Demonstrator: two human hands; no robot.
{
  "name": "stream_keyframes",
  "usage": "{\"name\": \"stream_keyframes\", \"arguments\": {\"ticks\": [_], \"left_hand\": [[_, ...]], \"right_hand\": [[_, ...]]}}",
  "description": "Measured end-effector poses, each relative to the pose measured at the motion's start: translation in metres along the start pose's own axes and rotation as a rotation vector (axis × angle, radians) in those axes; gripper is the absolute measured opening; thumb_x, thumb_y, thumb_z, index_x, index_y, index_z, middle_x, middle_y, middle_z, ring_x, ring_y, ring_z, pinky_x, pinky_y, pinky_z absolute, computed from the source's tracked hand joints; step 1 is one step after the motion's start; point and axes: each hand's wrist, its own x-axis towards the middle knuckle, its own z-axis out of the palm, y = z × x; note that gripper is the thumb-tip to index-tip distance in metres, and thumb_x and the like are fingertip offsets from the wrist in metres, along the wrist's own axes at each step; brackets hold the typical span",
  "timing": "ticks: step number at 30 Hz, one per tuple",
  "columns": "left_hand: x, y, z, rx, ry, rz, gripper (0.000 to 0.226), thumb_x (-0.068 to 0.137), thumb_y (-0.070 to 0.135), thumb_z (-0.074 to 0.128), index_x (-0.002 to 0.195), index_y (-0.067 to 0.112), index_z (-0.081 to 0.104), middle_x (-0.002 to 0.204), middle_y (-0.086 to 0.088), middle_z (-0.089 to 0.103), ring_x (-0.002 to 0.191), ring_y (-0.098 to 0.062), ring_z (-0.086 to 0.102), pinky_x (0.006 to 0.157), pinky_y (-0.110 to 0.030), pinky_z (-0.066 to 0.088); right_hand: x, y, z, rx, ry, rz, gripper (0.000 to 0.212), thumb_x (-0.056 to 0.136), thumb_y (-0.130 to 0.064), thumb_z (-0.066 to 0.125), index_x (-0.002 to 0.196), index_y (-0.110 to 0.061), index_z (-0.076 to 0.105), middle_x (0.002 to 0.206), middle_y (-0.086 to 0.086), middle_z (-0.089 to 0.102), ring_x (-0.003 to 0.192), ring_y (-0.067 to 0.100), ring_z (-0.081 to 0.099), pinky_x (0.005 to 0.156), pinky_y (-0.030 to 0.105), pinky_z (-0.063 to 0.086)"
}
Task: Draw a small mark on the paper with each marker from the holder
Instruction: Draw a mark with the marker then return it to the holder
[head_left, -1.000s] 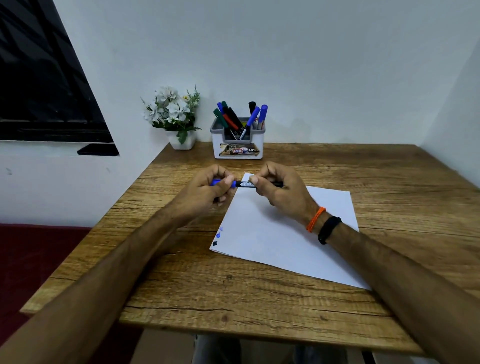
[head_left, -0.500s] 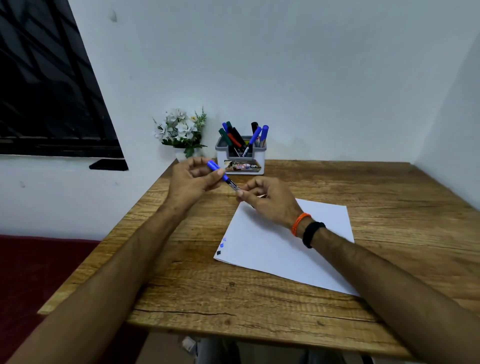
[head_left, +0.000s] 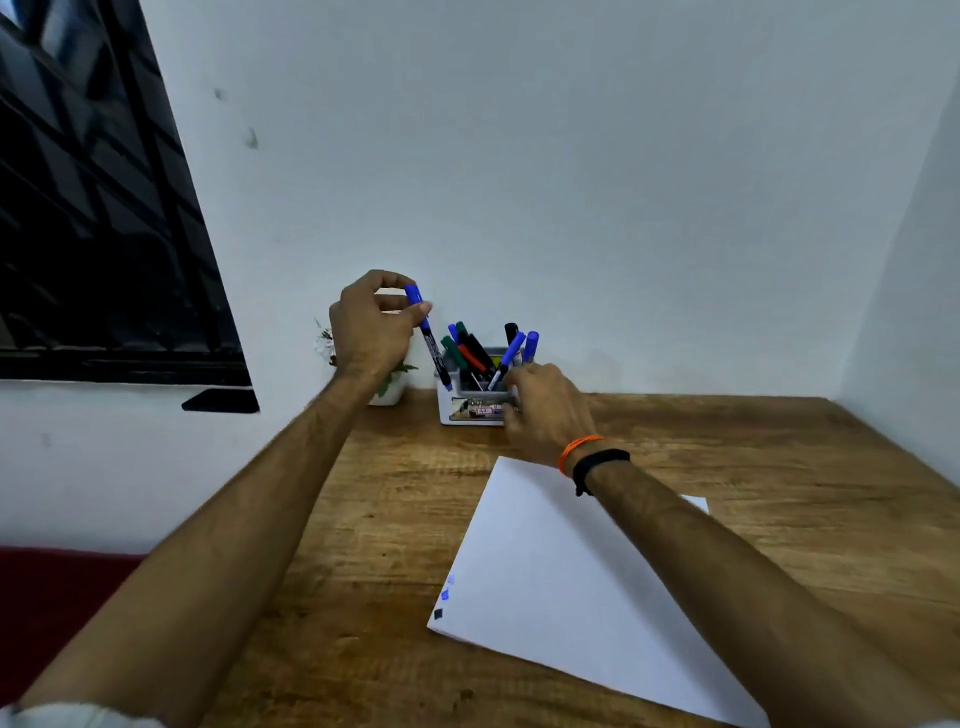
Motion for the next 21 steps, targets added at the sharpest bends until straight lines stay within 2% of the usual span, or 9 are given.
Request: {"name": "stream_keyframes", "arguments": {"ticks": [7, 10, 14, 17, 21], "left_hand": [[0.035, -0.008, 0.022, 0.102, 0.049, 0.093, 0.023, 0.078, 0.024, 0.079, 0.097, 0.022, 0.068, 0.078, 0.007, 0.07, 0.066, 0.005, 0.065, 0.065, -0.01, 0.051], [0.039, -0.014, 0.03, 0.138, 0.047, 0.085, 0.025, 0.079, 0.024, 0.079, 0.101, 0.018, 0.069, 0.082, 0.006, 0.069, 0.068, 0.002, 0.065, 0.059, -0.004, 0.046], [0.036, -0.03, 0.039, 0.323, -0.016, 0.071, 0.02, 0.081, 0.027, 0.077, 0.096, 0.016, 0.072, 0.083, 0.006, 0.068, 0.074, -0.006, 0.063, 0.063, -0.006, 0.04], [0.029, -0.053, 0.044, 0.464, -0.088, 0.027, 0.018, 0.081, 0.027, 0.076, 0.092, 0.014, 0.073, 0.087, -0.001, 0.073, 0.076, -0.012, 0.064, 0.072, -0.019, 0.045], [0.022, -0.065, 0.044, 0.49, -0.095, -0.003, 0.022, 0.08, 0.026, 0.075, 0.099, 0.016, 0.071, 0.082, 0.003, 0.07, 0.081, -0.015, 0.066, 0.075, -0.022, 0.045]], "right_hand": [[0.013, 0.006, 0.02, -0.065, 0.016, -0.03, 0.034, 0.086, -0.021, 0.058, 0.118, -0.008, 0.06, 0.123, 0.012, 0.06, 0.11, 0.028, 0.052, 0.091, 0.038, 0.045], [0.015, 0.006, 0.024, -0.08, 0.019, -0.021, 0.037, 0.087, -0.021, 0.058, 0.122, -0.008, 0.058, 0.127, 0.013, 0.059, 0.113, 0.028, 0.052, 0.094, 0.039, 0.045], [0.017, 0.007, 0.026, -0.083, 0.018, -0.021, 0.041, 0.089, -0.022, 0.057, 0.127, -0.008, 0.055, 0.131, 0.011, 0.056, 0.117, 0.026, 0.05, 0.097, 0.037, 0.044], [0.015, 0.008, 0.028, -0.078, 0.042, -0.03, 0.04, 0.088, -0.021, 0.056, 0.126, -0.007, 0.056, 0.129, 0.011, 0.057, 0.116, 0.025, 0.05, 0.095, 0.036, 0.045], [0.013, 0.009, 0.028, -0.082, 0.045, -0.041, 0.04, 0.088, -0.021, 0.057, 0.126, -0.007, 0.056, 0.131, 0.011, 0.056, 0.118, 0.025, 0.05, 0.095, 0.035, 0.046]]}}
